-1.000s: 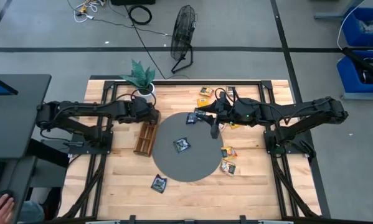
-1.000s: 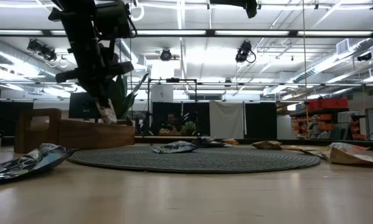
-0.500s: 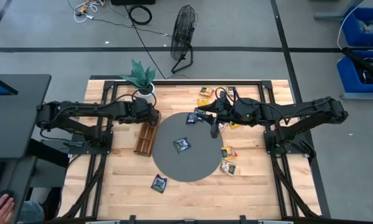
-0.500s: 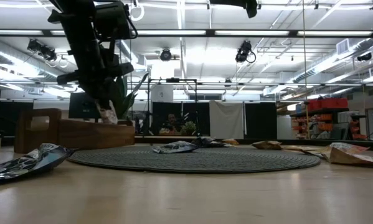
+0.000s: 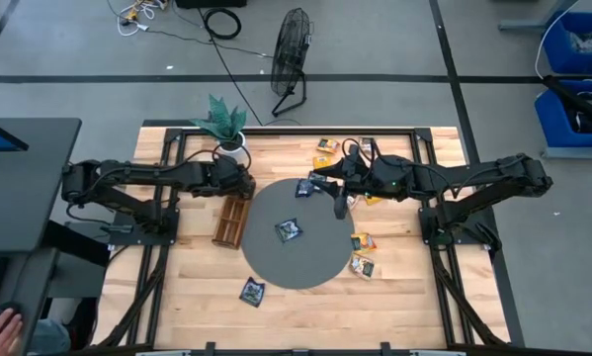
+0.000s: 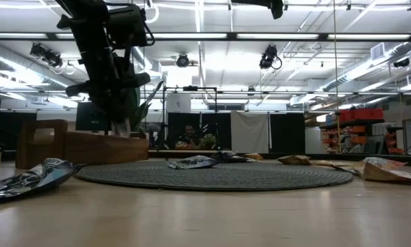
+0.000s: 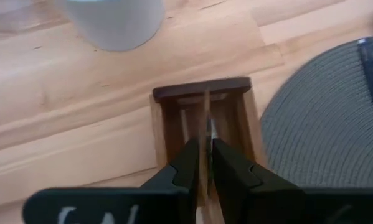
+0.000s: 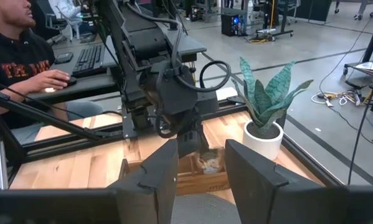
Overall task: Pick & Place Tea
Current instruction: Put the brown tea bag into the top section of the wooden organizer
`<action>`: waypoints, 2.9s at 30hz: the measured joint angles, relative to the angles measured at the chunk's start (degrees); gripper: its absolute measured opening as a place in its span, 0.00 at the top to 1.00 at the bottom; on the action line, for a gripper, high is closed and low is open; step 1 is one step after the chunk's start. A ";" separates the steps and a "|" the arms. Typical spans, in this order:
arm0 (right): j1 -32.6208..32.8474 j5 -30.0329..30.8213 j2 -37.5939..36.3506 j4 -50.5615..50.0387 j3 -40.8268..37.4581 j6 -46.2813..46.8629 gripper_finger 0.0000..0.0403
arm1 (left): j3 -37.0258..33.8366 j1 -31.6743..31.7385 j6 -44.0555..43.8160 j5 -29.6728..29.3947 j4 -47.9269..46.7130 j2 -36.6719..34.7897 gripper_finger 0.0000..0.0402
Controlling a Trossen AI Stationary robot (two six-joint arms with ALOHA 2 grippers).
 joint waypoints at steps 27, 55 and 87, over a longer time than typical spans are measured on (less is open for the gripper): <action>-15.51 7.34 -1.55 -22.51 0.04 15.46 0.55 | 17.61 -4.41 15.54 0.28 -4.36 -5.49 0.66; -51.27 -7.88 22.37 -34.94 0.04 22.56 0.31 | 19.74 -5.70 21.40 0.28 1.04 -5.00 0.66; -58.99 -17.20 33.62 -30.39 0.17 26.32 0.66 | 19.74 -5.70 18.83 0.42 1.30 -5.00 0.66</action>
